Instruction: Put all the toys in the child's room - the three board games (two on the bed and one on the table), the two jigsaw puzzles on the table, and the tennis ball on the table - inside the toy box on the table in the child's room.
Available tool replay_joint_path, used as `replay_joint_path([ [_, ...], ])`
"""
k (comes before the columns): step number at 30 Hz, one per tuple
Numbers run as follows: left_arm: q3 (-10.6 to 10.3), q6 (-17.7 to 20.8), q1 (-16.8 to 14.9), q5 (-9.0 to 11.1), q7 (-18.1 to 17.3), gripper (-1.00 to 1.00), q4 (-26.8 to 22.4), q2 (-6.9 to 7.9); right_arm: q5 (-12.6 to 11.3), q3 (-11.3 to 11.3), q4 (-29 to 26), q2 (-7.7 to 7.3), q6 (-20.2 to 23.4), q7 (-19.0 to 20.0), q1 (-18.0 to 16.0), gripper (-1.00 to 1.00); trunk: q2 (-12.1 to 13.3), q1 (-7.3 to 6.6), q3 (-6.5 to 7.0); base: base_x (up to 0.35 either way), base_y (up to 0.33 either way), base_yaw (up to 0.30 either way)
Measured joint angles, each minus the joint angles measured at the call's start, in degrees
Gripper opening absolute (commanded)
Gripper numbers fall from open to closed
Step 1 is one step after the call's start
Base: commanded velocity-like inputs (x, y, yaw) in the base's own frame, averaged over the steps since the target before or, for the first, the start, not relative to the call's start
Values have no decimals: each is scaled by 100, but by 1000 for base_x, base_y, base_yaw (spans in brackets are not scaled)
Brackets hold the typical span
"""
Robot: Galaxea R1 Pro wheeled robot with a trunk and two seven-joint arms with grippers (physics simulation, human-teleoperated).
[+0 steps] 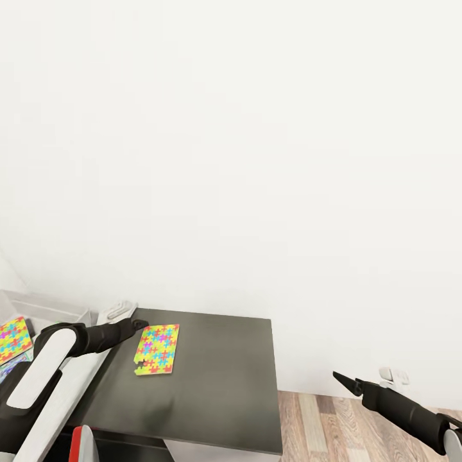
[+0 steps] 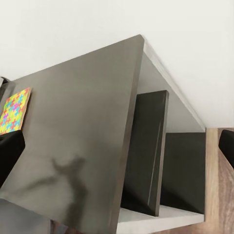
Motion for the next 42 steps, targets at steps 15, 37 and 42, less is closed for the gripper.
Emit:
replay_joint_path([
  [15,-4,-9,0,-8,0,100,3,-4,0,0,-1,0,0,0,1,100,-1,-2,0,67,0,0],
  [37,-13,-5,0,-9,0,100,2,-9,0,0,-6,0,8,0,1,100,0,0,0,57,0,0],
  [42,-10,-1,0,-9,0,100,5,-9,0,0,-6,0,5,0,-1,100,0,0,0,0,0,0],
])
